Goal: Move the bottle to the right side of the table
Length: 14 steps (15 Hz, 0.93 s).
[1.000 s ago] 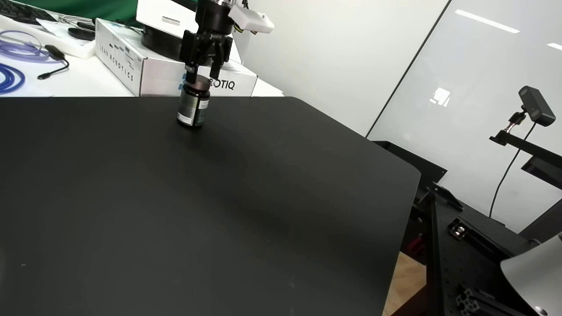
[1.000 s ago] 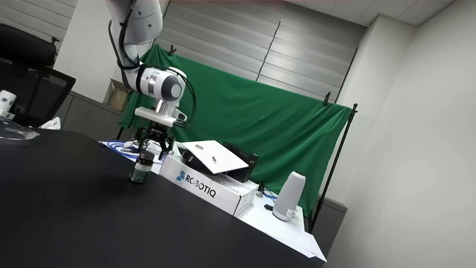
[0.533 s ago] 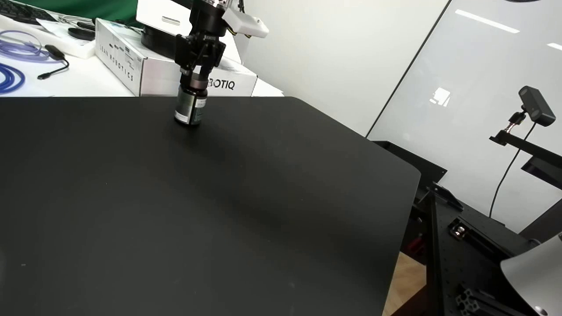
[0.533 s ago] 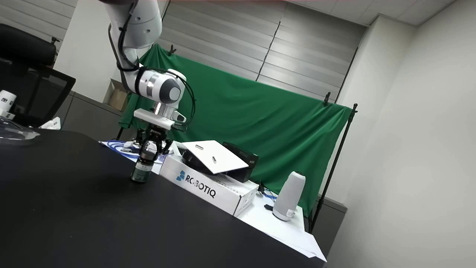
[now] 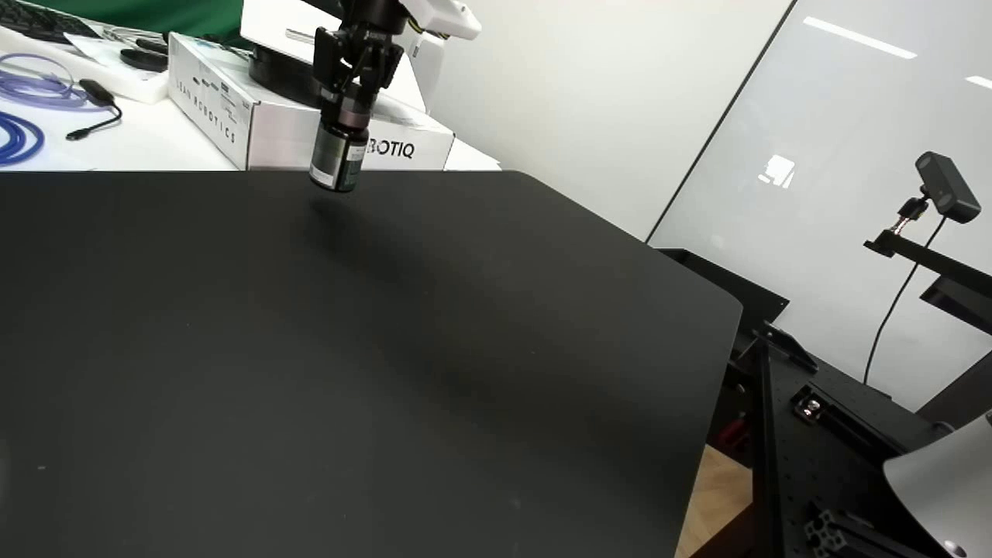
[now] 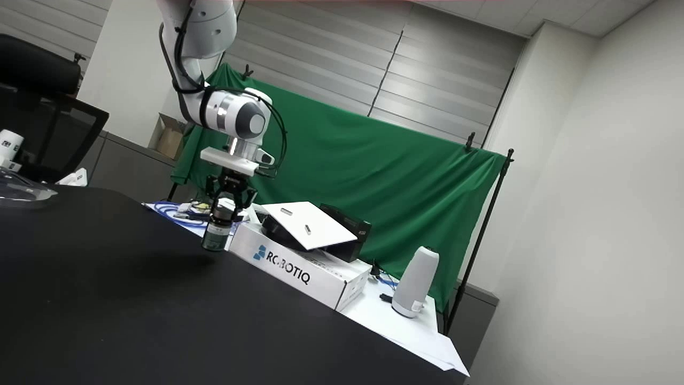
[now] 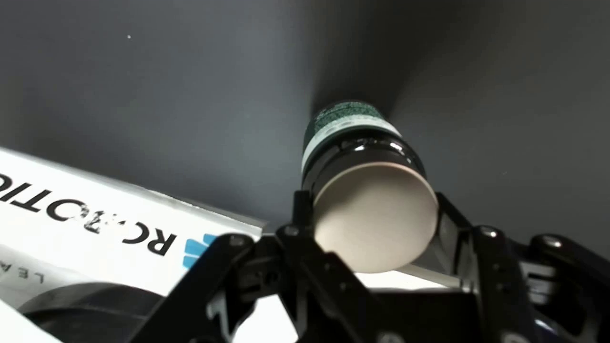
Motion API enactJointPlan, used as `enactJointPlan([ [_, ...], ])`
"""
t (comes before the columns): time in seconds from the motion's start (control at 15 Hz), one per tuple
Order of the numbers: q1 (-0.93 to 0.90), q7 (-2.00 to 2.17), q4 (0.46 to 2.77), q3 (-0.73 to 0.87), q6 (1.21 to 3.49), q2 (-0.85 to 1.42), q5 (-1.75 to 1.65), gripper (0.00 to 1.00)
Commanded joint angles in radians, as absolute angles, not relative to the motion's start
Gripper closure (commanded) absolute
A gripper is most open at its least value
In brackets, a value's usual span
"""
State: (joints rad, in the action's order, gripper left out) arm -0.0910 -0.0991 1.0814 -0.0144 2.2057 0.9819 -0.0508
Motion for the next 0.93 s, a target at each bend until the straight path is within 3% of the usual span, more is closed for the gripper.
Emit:
enactJointPlan([
  [0.0,-0.075,-0.106,1.253,0.006,2.214,0.827,-0.089,0.64],
  [0.87,0.094,-0.302,1.892,0.019,2.434,0.389,-0.103,0.64],
])
